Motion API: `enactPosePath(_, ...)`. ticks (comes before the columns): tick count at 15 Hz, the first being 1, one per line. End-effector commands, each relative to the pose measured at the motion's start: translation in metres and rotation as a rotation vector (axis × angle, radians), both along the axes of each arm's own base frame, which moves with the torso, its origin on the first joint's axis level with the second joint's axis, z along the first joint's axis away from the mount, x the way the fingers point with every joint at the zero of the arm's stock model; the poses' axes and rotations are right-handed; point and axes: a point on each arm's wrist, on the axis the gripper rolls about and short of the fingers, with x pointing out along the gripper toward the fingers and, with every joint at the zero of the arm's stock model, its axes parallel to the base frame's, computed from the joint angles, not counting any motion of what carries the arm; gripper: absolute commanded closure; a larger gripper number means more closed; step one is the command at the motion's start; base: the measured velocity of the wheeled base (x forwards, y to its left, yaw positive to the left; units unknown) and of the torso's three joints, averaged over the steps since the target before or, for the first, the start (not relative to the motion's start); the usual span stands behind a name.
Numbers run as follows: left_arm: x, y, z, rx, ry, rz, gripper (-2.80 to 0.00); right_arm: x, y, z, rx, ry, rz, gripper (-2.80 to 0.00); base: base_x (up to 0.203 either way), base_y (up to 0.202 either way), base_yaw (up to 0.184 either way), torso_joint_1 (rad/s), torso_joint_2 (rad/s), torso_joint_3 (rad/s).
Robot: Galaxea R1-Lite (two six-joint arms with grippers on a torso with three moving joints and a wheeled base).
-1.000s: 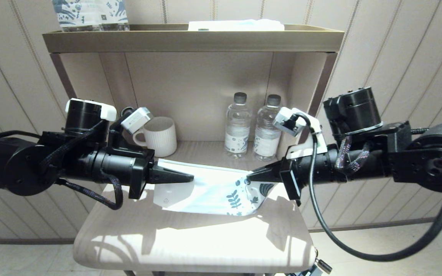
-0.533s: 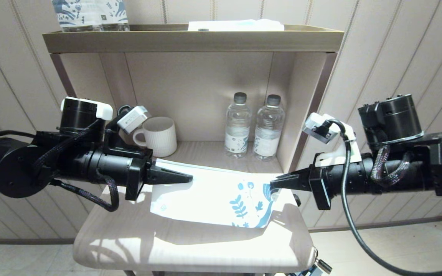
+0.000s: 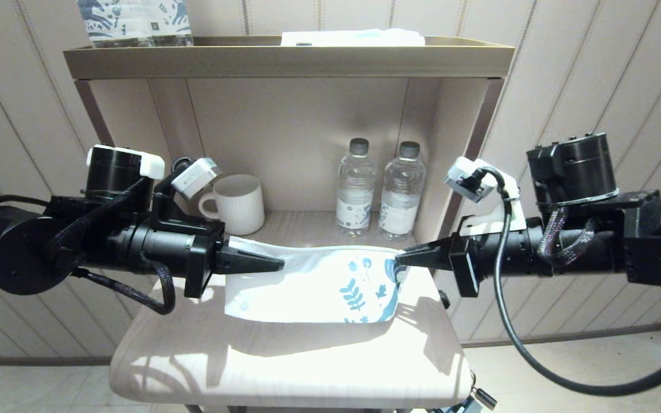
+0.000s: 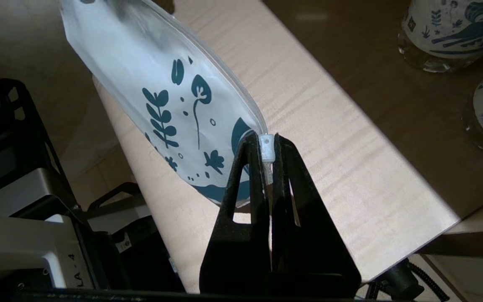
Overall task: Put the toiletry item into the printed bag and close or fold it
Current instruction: Close the strorage bag and place it on the desk
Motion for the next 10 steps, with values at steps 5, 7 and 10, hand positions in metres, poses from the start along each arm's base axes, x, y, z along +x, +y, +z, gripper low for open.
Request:
enactPosePath(5, 0.001, 0.0, 0.0, -0.003, -0.003, -0.003, 0.0, 0.019, 0.019, -0.005, -0.002, 0.004, 0.037, 0.0, 0.0, 0.0, 0.0, 0.0, 0.0, 0.0)
enactPosePath(7, 0.002, -0.001, 0.001, -0.004, 0.001, -0.003, 0.0, 0.022, 0.02, -0.006, -0.004, 0.013, 0.034, 0.0, 0.0, 0.0, 0.0, 0.0, 0.0, 0.0)
enactPosePath(10, 0.004, -0.001, 0.002, -0.001, 0.0, 0.005, 0.0, 0.024, 0.021, -0.011, -0.005, 0.031, 0.025, 0.0, 0.0, 0.0, 0.0, 0.0, 0.0, 0.0)
